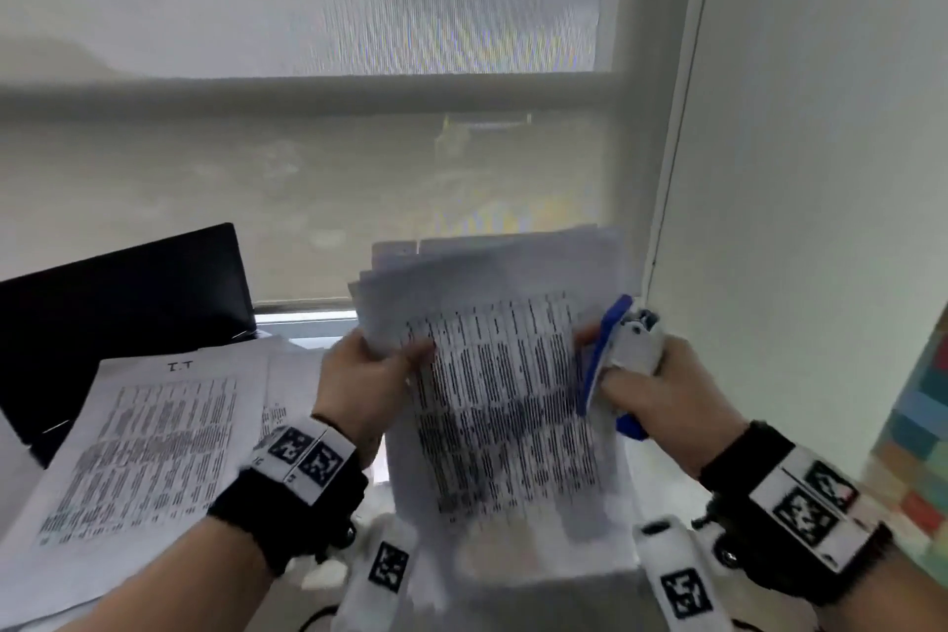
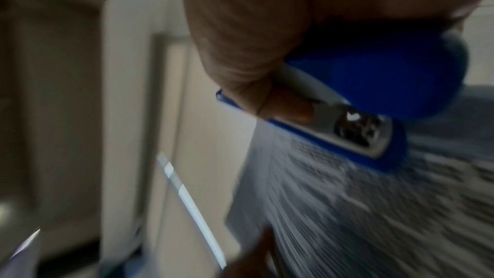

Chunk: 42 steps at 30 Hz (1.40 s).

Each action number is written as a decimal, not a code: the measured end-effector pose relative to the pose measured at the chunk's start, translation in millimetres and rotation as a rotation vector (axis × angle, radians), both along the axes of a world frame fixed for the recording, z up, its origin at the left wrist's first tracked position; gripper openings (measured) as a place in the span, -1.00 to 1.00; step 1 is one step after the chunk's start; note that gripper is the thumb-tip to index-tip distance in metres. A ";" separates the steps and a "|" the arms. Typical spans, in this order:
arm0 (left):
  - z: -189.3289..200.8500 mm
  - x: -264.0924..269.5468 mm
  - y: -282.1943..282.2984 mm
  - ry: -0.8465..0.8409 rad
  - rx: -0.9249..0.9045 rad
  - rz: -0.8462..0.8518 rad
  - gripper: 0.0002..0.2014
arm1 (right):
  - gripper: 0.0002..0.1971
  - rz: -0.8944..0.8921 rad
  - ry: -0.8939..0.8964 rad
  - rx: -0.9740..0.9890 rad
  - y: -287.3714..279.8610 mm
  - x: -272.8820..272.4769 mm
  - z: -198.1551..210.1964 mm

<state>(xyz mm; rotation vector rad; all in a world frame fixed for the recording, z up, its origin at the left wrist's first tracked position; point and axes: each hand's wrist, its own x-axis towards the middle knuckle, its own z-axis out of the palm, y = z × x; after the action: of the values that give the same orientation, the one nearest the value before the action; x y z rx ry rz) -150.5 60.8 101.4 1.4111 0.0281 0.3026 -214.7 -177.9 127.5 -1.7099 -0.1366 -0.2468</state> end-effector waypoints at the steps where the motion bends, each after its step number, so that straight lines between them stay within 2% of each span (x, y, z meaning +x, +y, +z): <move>1: 15.7 -5.4 -6.3 -0.097 0.021 0.056 -0.83 | -0.60 -0.042 -0.090 -0.017 4.0 1.5 6.6; 2: 31.1 -12.6 -12.3 -0.198 0.031 0.100 -0.83 | -0.57 -0.098 -0.173 -0.016 7.6 2.1 12.8; 4: 54.1 -29.4 -22.2 -0.384 0.039 0.146 -0.83 | -0.64 -0.205 -0.300 0.007 12.6 -4.2 23.3; 6: 60.1 -42.0 -28.9 -0.473 0.045 0.175 -0.81 | -0.74 -0.273 -0.360 0.015 15.9 -16.3 27.3; 8: 51.2 -46.9 -33.4 -0.444 0.099 0.188 -0.80 | -0.83 -0.308 -0.332 -0.040 15.3 -24.9 20.1; 10: 40.1 -44.1 -36.0 -0.335 0.137 0.165 -0.82 | -0.90 -0.326 -0.212 -0.114 13.7 -25.6 8.9; 12: 38.9 -36.8 -35.8 -0.246 0.134 0.115 -0.83 | -0.85 -0.285 -0.077 -0.095 9.5 -21.6 3.9; 13: 42.3 -33.5 -35.1 -0.240 0.133 0.098 -0.83 | -0.76 -0.279 -0.056 -0.058 6.0 -19.7 4.4; 14: 47.4 -31.9 -35.1 -0.260 0.128 0.089 -0.82 | -0.70 -0.290 -0.069 -0.035 2.1 -19.4 7.4; 18: 47.5 -36.4 -42.6 -0.358 0.131 0.087 -0.82 | -0.74 -0.294 -0.217 -0.027 -2.7 -26.1 15.0; 22: 13.0 -36.5 -54.2 -0.251 0.238 0.102 -0.84 | -0.82 -0.202 -0.058 -0.084 13.9 -32.0 -9.5; 25: 8.1 -25.9 -54.4 -0.199 0.206 0.097 -0.81 | -0.70 -0.238 0.011 -0.098 14.7 -27.8 -22.2; 27: 9.5 -21.9 -54.6 -0.191 0.176 0.073 -0.78 | -0.69 -0.262 0.026 -0.067 11.4 -26.4 -25.2; 33: 7.4 -22.6 -59.0 -0.253 0.104 0.089 -0.74 | -0.75 -0.305 -0.010 -0.004 2.6 -18.2 -28.5; 38: 6.5 -17.5 -60.8 -0.287 0.128 0.109 -0.73 | -0.80 -0.299 -0.048 -0.072 -1.7 -19.7 -24.6; 40: 12.1 -18.7 -59.9 -0.341 0.125 0.133 -0.70 | -0.84 -0.304 -0.123 -0.075 -3.1 -22.0 -19.9; 42: 15.6 -24.9 -60.9 -0.423 0.205 0.103 -0.60 | -0.80 -0.280 -0.134 -0.061 -3.2 -23.5 -18.8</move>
<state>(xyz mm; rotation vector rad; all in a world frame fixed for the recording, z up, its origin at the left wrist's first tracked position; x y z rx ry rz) -175.4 -0.1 117.1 1.5249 -0.2852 0.7002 -238.1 -181.1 108.7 -1.7715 -0.0024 -0.5710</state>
